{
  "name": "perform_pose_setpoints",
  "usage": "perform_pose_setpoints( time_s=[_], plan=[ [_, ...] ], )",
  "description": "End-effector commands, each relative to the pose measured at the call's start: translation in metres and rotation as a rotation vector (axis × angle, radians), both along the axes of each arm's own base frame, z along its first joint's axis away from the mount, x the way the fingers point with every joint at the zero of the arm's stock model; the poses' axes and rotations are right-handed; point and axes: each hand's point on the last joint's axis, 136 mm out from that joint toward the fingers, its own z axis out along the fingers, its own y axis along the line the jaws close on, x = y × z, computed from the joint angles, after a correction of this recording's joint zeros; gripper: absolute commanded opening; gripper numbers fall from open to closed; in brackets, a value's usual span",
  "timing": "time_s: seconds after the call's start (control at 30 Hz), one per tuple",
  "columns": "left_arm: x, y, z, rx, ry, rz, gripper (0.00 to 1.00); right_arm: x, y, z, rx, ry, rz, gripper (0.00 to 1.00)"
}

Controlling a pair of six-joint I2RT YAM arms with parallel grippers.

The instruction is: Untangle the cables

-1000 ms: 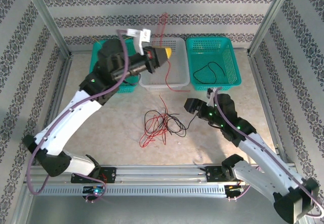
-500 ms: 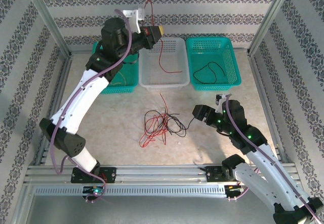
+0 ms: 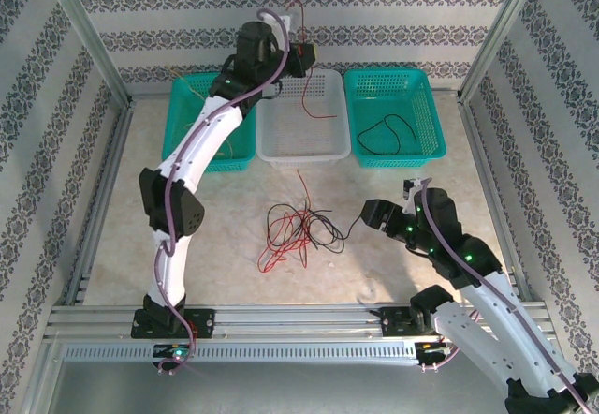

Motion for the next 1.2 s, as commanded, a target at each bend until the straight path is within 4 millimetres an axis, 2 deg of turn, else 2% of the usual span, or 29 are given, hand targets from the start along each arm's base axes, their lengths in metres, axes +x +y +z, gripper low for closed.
perform_pose_setpoints(
  time_s=[0.0,0.07,0.1,0.17,0.27,0.4,0.5,0.6,0.7,0.87,0.93,1.07,1.17],
  plan=[
    [0.01,0.003,-0.039,0.094,0.047,-0.007,0.1,-0.001,-0.005,0.012,-0.021,-0.026,-0.008,0.72],
    [0.014,0.0,-0.068,0.125,0.107,-0.018,0.41,0.001,-0.004,0.015,-0.024,-0.028,-0.002,0.72],
    [0.014,-0.002,-0.078,0.133,0.132,-0.026,0.49,0.002,-0.003,0.015,-0.025,-0.026,0.003,0.72],
    [0.009,-0.006,-0.086,0.126,0.167,-0.062,0.56,0.003,0.0,0.015,-0.039,-0.018,0.018,0.72],
    [-0.005,-0.008,-0.074,0.104,0.161,-0.093,0.63,0.005,0.003,0.014,-0.061,-0.011,0.033,0.71],
    [-0.029,0.004,-0.051,0.092,0.154,-0.08,0.68,0.009,0.011,0.01,-0.086,-0.002,0.051,0.71],
    [-0.054,0.015,-0.043,0.102,0.176,-0.072,0.69,0.014,0.02,0.009,-0.101,-0.002,0.07,0.71],
    [-0.089,0.03,-0.037,0.103,0.18,-0.065,0.69,0.018,0.033,0.006,-0.15,0.015,0.116,0.71],
    [-0.131,0.051,-0.035,0.081,0.166,-0.047,0.68,0.022,0.051,-0.005,-0.213,0.057,0.187,0.7],
    [-0.206,0.078,-0.051,0.035,0.157,-0.068,0.67,0.037,0.084,-0.023,-0.313,0.096,0.297,0.69],
    [-0.226,0.088,-0.062,0.035,0.177,-0.058,0.67,0.048,0.093,-0.027,-0.342,0.096,0.317,0.69],
    [-0.253,0.103,-0.076,0.0,0.197,-0.027,0.67,0.077,0.111,-0.035,-0.4,0.093,0.34,0.68],
    [-0.257,0.106,-0.089,-0.023,0.23,-0.01,0.65,0.1,0.122,-0.041,-0.43,0.085,0.331,0.66]
  ],
)
